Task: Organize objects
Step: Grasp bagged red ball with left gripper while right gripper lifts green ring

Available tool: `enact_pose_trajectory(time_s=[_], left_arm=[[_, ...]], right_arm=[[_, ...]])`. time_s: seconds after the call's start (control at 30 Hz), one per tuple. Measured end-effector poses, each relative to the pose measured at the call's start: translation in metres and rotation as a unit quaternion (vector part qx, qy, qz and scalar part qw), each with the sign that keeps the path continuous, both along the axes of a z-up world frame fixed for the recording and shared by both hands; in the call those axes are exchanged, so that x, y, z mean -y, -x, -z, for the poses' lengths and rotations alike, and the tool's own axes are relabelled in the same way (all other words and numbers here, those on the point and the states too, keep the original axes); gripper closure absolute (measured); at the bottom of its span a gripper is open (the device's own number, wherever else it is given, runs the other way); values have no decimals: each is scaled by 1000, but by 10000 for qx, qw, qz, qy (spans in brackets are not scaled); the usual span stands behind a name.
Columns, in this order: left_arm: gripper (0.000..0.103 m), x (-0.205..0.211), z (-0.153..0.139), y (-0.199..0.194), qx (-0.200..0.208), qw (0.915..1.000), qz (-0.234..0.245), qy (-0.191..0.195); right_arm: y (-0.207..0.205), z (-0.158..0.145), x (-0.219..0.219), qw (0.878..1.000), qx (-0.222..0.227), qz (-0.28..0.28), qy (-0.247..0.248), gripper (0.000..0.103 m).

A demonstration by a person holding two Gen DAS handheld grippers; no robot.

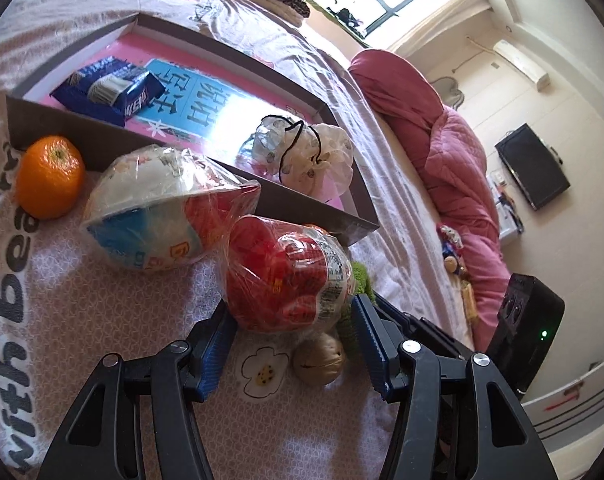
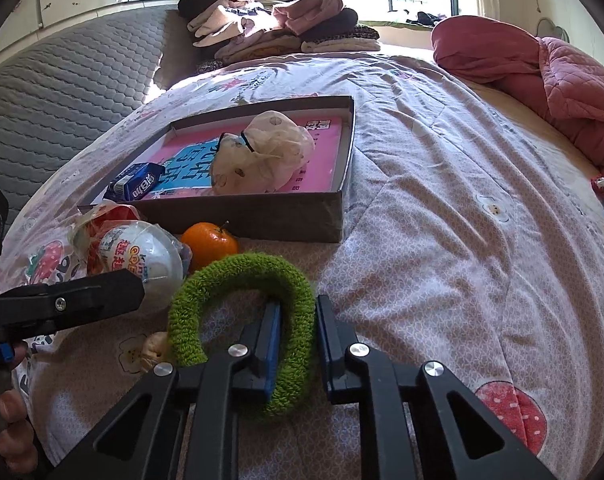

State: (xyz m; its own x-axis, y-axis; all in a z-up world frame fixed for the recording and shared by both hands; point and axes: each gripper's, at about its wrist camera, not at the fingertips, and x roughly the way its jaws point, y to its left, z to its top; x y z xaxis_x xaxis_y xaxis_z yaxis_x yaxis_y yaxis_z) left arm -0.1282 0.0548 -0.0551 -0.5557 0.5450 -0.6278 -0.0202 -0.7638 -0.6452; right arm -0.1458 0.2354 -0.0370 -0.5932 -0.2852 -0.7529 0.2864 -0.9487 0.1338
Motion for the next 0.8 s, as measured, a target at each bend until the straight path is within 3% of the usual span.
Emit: enact_pose_trajectory(time_s=[0.37, 0.8], left_arm=[[46, 5, -3, 3, -447, 9985, -145, -299], [46, 18, -30, -8, -842, 9962, -168, -133]], right_arm=[[0, -1, 0, 10000, -6, 6, 74, 88], [-4, -10, -3, 9997, -113, 17, 237, 89]])
